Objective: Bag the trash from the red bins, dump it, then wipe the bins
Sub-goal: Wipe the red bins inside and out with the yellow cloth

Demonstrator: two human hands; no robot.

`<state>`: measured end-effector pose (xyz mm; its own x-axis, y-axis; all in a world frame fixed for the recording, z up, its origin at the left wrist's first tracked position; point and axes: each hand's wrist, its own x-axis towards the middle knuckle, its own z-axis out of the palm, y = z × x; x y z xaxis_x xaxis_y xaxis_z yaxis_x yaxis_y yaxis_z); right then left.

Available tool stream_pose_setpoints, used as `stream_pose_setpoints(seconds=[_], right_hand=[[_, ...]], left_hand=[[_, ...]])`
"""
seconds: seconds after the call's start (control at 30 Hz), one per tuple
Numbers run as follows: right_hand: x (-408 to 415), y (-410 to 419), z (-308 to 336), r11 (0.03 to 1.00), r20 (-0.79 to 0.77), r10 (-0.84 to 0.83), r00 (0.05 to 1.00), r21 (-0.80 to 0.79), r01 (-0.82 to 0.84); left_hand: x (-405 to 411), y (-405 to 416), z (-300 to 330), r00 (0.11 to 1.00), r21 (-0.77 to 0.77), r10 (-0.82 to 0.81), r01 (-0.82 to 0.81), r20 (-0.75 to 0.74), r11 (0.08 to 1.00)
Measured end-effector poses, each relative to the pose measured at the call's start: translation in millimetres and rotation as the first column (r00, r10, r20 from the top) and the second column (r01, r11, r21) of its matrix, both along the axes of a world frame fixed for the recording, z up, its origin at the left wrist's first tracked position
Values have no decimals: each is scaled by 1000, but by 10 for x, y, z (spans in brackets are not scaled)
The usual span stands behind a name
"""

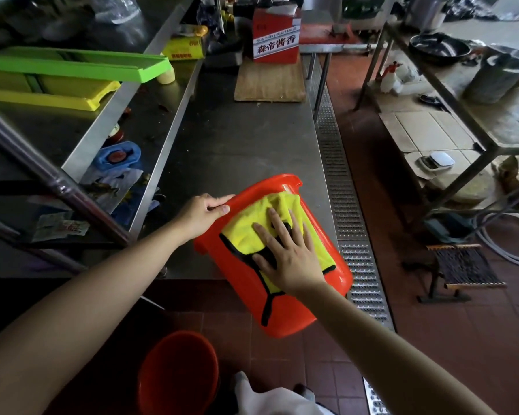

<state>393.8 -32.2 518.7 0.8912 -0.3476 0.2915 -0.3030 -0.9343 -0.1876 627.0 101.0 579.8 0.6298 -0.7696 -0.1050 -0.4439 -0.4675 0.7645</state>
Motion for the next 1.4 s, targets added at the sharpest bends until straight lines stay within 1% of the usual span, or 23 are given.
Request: stream_pose_setpoints(seconds=[0.13,0.23,0.37,0.47,0.53,0.63,0.7,0.8,0.87,0.93,0.97,1.0,1.1,1.17,1.2,1.3,1.33,1.4], right_hand=[[-699,84,-278,1000,45,19,999,-2,-19],[-886,158,-347,999,15,38,999,-3,-38],[-508,200,-190,999,-4,38,999,23,-38],[-13,180,-14,999,-17,-1,1000,50,2],[269,175,82,997,-29,-25,999,76,28],[390,197,112,996,-34,-50,998,70,53],[236,225,57,998,-11,-37,999,41,37],[-190,291,-120,1000,15,-20,1000,15,19],[-470,331,-231,1000,34,-10,999,10,10],[-655,354,-295,1000,46,5,999,3,-5],[-703,366,-303,1000,49,5,999,5,-6],[-730,383,-298,1000,49,1,999,11,-2],[-712,432,-250,1000,45,-1,999,25,-1],[-670,480,-217,999,41,11,999,34,-12],[-650,507,-206,999,41,13,999,40,-15],[-623,565,-205,999,54,12,998,45,-14],[-621,566,-210,999,58,7,998,43,-10],[-604,531,-216,999,64,-16,998,48,13]], left_hand=[[-36,110,-23,999,21,22,-21,-27,1000],[-46,212,-41,999,40,39,-39,13,998],[-34,348,-64,997,77,45,-49,61,996],[-41,401,-71,994,64,44,-50,98,997],[-52,417,-77,995,57,40,-46,96,997],[-26,432,-51,995,78,26,-34,101,996],[-1,440,-13,992,121,-10,-6,127,993],[47,432,80,994,232,-53,28,99,972],[79,354,222,988,358,-129,91,83,929],[57,167,448,968,493,-245,189,50,849],[19,27,561,959,526,-280,218,39,822],[-46,-132,655,956,524,-290,226,43,822],[-349,-678,768,950,421,-291,220,112,880],[-540,-1020,715,927,444,-316,201,201,873],[-598,-1159,669,920,469,-305,162,248,868],[-618,-1391,498,917,510,-213,12,337,860],[-607,-1407,440,915,498,-185,-21,359,867],[-611,-1368,331,912,408,-124,-51,391,911]])
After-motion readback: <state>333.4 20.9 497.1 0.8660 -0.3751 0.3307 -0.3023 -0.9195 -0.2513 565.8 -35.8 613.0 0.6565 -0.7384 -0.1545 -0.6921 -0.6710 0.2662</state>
